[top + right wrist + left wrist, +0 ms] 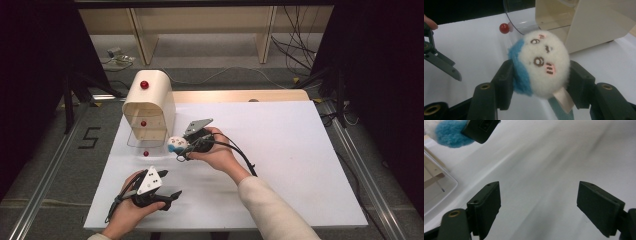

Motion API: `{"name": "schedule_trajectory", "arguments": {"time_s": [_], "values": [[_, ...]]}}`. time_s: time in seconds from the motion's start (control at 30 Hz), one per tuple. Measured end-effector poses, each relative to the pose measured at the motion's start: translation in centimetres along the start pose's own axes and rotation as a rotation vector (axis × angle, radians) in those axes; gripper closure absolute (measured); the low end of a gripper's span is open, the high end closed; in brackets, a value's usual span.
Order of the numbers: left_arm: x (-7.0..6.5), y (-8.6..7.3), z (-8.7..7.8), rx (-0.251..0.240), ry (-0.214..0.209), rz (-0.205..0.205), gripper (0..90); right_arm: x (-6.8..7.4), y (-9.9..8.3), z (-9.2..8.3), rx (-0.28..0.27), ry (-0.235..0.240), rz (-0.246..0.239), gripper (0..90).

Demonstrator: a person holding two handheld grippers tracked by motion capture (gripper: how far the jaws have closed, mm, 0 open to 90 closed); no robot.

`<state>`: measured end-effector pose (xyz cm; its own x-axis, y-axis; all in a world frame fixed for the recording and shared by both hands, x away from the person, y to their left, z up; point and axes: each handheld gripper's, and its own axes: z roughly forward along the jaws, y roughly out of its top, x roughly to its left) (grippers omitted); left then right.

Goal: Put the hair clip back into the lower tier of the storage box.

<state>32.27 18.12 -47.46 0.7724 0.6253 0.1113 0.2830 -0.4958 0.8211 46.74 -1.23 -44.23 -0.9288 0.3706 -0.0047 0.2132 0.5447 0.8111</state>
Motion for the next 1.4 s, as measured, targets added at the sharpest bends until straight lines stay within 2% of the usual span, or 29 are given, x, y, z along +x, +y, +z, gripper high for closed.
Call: {"name": "schedule_trajectory", "arguments": {"time_s": [1.4], "values": [[0.1,0.0,-0.1,-0.005,0.003,0.006,19.4,0.2,1.9,0.2,-0.015,0.014,-0.001,45.3]]}}
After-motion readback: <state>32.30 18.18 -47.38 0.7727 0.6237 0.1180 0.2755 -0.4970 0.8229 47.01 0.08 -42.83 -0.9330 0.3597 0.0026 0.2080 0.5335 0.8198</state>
